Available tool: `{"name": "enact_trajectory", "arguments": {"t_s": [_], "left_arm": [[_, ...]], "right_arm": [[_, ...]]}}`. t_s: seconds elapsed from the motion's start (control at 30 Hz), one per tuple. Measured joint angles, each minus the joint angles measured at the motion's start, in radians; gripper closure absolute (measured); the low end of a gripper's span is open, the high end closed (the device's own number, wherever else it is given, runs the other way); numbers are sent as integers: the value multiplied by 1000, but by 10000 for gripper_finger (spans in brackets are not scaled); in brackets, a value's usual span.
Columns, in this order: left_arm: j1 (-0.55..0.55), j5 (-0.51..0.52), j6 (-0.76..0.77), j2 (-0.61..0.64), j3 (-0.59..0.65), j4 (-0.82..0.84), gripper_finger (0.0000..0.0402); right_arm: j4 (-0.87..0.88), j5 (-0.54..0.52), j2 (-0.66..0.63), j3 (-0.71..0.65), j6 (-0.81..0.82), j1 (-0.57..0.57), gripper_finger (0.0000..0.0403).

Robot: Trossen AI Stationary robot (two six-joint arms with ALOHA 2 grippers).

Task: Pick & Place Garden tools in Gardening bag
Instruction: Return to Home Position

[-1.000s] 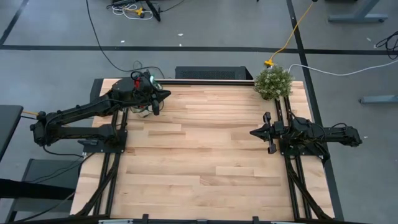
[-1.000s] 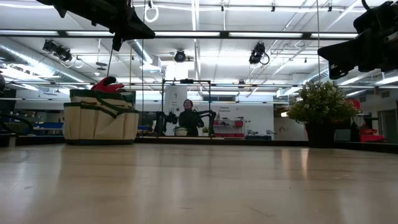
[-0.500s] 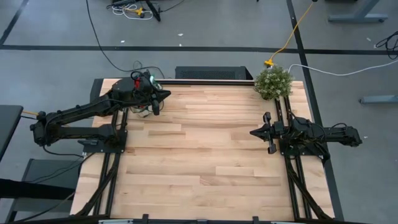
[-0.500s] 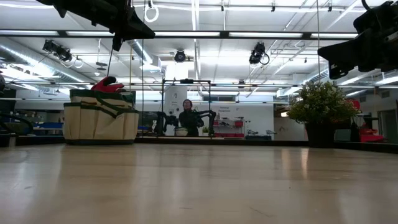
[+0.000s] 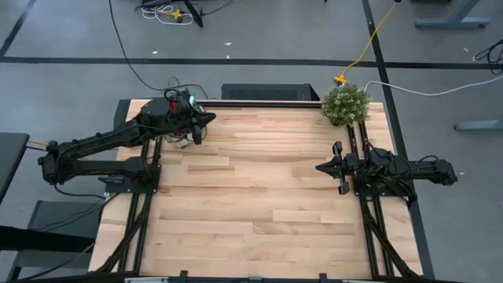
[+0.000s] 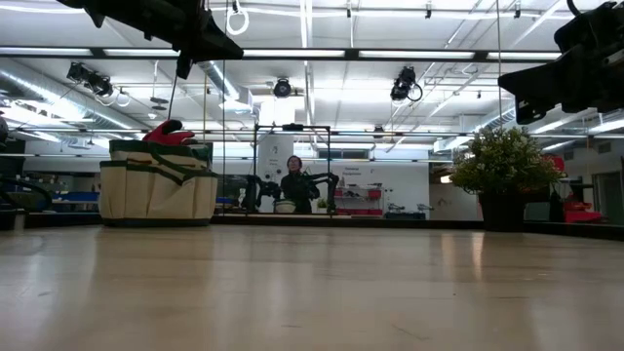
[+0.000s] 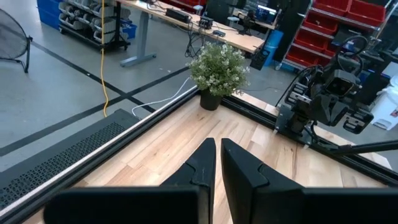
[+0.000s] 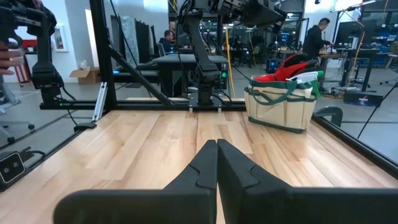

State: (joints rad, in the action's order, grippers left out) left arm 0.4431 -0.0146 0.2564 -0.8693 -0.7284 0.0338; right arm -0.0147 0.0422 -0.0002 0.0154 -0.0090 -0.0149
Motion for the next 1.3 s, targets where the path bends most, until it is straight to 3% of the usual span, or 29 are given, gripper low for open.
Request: {"name": "enact_trajectory", "arguments": {"t_s": [0.27,0.77,1.3], "left_arm": [[-44,-31,112,10,0,-31,369],[-374,-30,116,108,0,-53,369],[-431,56,-33,173,0,-55,369]], "right_arm": [[0,0,0,0,0,0,392],[0,-2,0,0,0,0,392],[0,1,0,0,-1,0,392]]}}
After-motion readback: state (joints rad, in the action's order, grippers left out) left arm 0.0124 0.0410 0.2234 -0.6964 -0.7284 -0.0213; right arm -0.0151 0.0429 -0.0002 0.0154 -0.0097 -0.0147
